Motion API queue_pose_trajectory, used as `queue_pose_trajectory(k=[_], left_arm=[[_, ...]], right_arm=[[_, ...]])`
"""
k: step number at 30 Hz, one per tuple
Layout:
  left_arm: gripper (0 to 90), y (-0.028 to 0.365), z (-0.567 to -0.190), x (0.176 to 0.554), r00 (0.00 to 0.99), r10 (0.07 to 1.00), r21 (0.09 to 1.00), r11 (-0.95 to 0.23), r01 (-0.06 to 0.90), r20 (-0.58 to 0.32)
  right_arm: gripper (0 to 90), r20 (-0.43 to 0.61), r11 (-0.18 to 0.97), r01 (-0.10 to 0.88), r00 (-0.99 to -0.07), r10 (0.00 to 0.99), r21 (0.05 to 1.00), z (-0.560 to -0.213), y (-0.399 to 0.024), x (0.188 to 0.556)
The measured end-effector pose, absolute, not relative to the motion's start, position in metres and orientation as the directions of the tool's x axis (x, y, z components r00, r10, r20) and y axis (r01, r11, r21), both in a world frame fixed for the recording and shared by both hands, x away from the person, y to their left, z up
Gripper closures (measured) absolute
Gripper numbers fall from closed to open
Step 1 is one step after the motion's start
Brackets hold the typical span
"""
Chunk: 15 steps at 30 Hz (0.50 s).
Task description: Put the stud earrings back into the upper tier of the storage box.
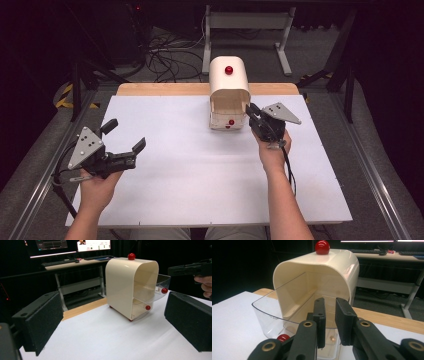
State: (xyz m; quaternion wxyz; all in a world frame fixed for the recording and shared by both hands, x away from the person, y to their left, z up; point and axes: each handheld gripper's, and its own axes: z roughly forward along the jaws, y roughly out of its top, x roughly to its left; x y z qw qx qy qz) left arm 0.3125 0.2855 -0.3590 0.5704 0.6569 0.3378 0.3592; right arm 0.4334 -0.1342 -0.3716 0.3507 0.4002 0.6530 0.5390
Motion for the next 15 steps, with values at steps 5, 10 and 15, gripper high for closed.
queue_pose_trajectory(k=[5,10,15], left_arm=[[2.6,0.2851,-0.3591,0.3126,0.516,0.852,0.992,-0.122,0.034,0.087],[2.6,0.2852,-0.3593,0.3128,0.516,0.852,0.992,-0.124,0.035,0.088],[2.6,0.2842,-0.3595,0.3128,0.516,0.852,0.992,-0.124,0.033,0.089]], right_arm=[[77.9,-0.030,0.100,0.137,-0.437,0.899,0.986,-0.3704,-0.1353,0.4308],[75.1,-0.034,0.101,0.131,-0.436,0.899,0.986,-0.3699,-0.1372,0.4275],[71.5,-0.032,0.097,0.126,-0.438,0.898,0.987,-0.3700,-0.1409,0.4241]])
